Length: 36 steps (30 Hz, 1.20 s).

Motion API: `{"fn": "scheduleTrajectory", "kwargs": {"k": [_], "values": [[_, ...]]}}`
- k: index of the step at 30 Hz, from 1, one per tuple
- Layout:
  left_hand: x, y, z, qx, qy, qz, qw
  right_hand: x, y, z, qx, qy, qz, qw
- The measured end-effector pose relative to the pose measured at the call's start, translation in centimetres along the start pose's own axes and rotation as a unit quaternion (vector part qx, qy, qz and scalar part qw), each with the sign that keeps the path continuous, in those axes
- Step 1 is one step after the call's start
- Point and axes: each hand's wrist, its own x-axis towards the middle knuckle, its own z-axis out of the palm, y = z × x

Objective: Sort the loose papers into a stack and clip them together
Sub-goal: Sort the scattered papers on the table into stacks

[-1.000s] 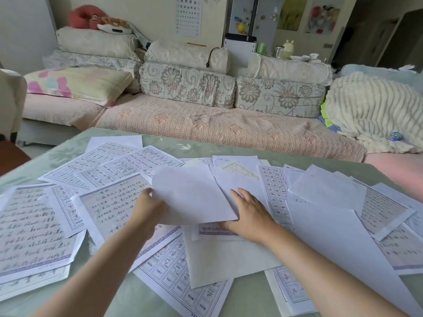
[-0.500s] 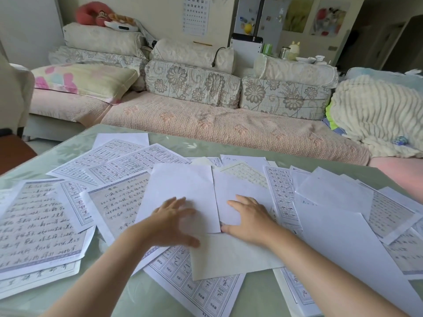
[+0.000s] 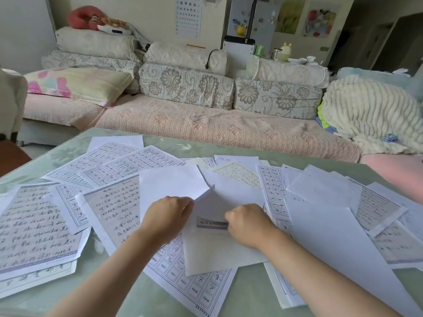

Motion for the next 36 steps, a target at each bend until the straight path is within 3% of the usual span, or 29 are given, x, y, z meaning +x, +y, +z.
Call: {"fn": "scheduleTrajectory", "kwargs": {"k": [3, 6, 10, 12, 14, 17, 19, 22, 25, 28, 32, 36], "values": [[0.6, 0.9, -0.1, -0.016, -0.003, -0.003, 1.000, -0.1, -1.7, 0.2, 0.041, 0.042, -0.030, 0.998], [0.7, 1.3, 0.3, -0.051, -0.052, -0.005, 0.997, -1.2, -2.9, -1.1, 0.198, 0.090, -0.049, 0.975], [0.2, 2.1, 1.3, -0.006, -0.096, 0.042, 0.994, -0.5, -0.1, -3.0, 0.323, 0.160, 0.082, 0.929], [-0.1, 3.0, 1.4, -0.010, -0.113, 0.057, 0.992, 0.9, 2.6, -2.2, 0.319, 0.138, 0.172, 0.922], [0.2, 3.8, 1.2, -0.089, -0.148, 0.038, 0.984, 2.3, 4.6, -0.5, 0.308, 0.090, 0.238, 0.917], [1.2, 3.3, 1.2, -0.163, -0.183, 0.014, 0.969, 3.9, 5.8, 1.7, 0.341, 0.022, 0.263, 0.902], [1.6, 2.2, 1.4, -0.106, -0.172, 0.032, 0.979, 4.5, 5.8, 2.1, 0.352, -0.008, 0.275, 0.895], [1.8, 0.6, 2.1, 0.002, -0.221, 0.026, 0.975, 5.6, 5.4, 2.3, 0.304, -0.062, 0.272, 0.911], [1.4, 0.3, 2.9, 0.018, -0.260, -0.011, 0.965, 6.6, 5.4, 2.4, 0.330, -0.077, 0.290, 0.895], [1.3, 0.6, 3.4, 0.039, -0.239, -0.008, 0.970, 7.1, 5.7, 2.7, 0.399, -0.083, 0.275, 0.871], [1.4, 0.0, 3.3, -0.018, -0.195, -0.039, 0.980, 6.7, 5.6, 2.6, 0.457, -0.049, 0.262, 0.848], [2.5, -0.6, 2.2, -0.118, -0.001, -0.180, 0.977, 5.3, 6.0, 1.4, 0.569, 0.072, 0.226, 0.787]]}}
